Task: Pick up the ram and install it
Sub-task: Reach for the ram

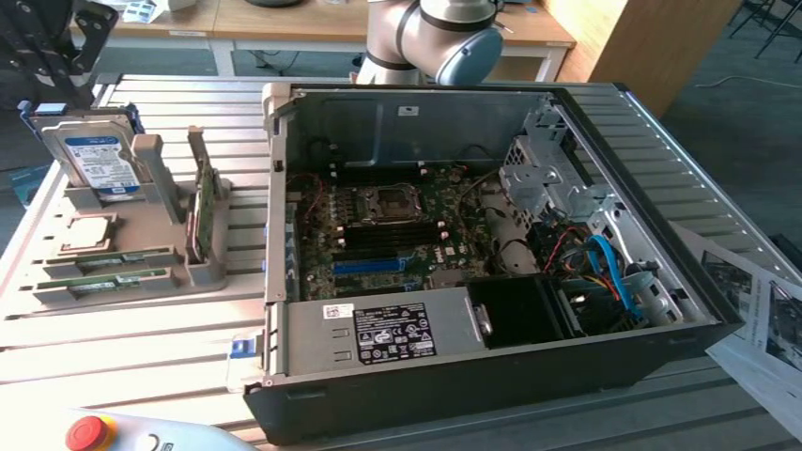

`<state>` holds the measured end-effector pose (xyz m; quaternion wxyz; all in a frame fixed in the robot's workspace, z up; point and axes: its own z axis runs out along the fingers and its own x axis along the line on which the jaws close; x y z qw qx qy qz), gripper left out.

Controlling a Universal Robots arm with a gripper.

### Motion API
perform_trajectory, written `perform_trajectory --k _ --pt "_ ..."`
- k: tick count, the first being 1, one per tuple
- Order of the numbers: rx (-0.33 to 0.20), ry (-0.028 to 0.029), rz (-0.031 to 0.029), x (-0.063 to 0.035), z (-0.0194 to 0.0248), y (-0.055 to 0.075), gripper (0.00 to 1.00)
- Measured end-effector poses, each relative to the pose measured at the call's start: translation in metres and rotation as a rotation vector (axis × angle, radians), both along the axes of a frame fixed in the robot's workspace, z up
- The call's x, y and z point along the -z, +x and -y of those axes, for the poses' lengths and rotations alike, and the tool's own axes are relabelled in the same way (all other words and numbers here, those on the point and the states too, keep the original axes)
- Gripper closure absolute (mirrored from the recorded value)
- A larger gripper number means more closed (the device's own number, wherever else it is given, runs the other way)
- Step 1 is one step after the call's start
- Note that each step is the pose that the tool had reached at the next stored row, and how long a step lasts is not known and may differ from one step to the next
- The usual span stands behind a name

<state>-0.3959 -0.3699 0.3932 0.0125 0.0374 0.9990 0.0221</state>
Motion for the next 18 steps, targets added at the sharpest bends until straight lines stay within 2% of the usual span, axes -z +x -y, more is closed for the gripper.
perform_trajectory --k 12,18 --pt "0.0 0.0 0.0 0.0 -0.0008 -0.018 0.9" --pt "0.0 0.0 0.0 0.0 -0.0008 -0.022 0.9"
